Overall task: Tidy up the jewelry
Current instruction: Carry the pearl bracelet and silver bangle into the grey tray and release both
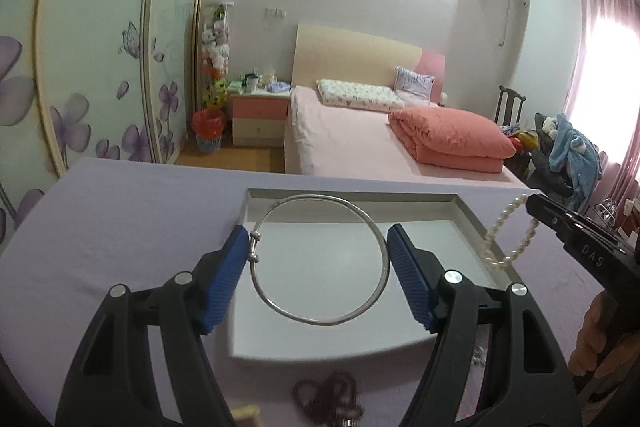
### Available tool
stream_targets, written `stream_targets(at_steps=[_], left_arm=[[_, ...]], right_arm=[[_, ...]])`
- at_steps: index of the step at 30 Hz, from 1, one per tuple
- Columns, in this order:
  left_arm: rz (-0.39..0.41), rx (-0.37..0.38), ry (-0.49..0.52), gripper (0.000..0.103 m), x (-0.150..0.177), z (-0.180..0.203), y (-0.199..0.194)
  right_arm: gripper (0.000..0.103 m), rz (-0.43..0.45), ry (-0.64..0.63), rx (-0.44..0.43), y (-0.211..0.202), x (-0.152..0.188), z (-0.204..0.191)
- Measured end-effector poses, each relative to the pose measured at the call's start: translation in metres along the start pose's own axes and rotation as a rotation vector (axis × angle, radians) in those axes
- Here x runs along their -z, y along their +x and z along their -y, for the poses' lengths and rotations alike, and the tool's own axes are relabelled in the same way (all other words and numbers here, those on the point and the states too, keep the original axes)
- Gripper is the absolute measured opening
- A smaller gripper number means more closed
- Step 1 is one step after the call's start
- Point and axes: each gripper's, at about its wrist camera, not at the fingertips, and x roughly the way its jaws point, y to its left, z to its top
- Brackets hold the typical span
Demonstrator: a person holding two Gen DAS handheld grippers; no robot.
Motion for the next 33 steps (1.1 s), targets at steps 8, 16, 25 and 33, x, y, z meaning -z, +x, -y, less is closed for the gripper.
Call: stream_targets(at_steps=[8, 16, 25, 33], left_arm=[[-0.071, -0.021, 0.008, 0.069, -0.005, 0.002, 0.058], [-0.116, -0.017, 0.02, 0.07, 0.0, 0.007, 0.088], [-0.155, -0.013, 0.002, 0.07, 0.006, 0.009, 0.104], [-0.119, -0.02, 0.011, 0.072, -0.002, 0.004, 0.091]], right_arm=[[0.01, -0.075, 0.039, -0.024, 0.046, 0.003, 0.004], [0.034, -0.107, 0.055, -0.023, 0.055, 0.011, 0.013], [0.034, -0.081, 0.031, -0.004, 0.051, 0.008, 0.015], [0.034, -0.06, 0.016, -0.003, 0.046, 0.006, 0.01]])
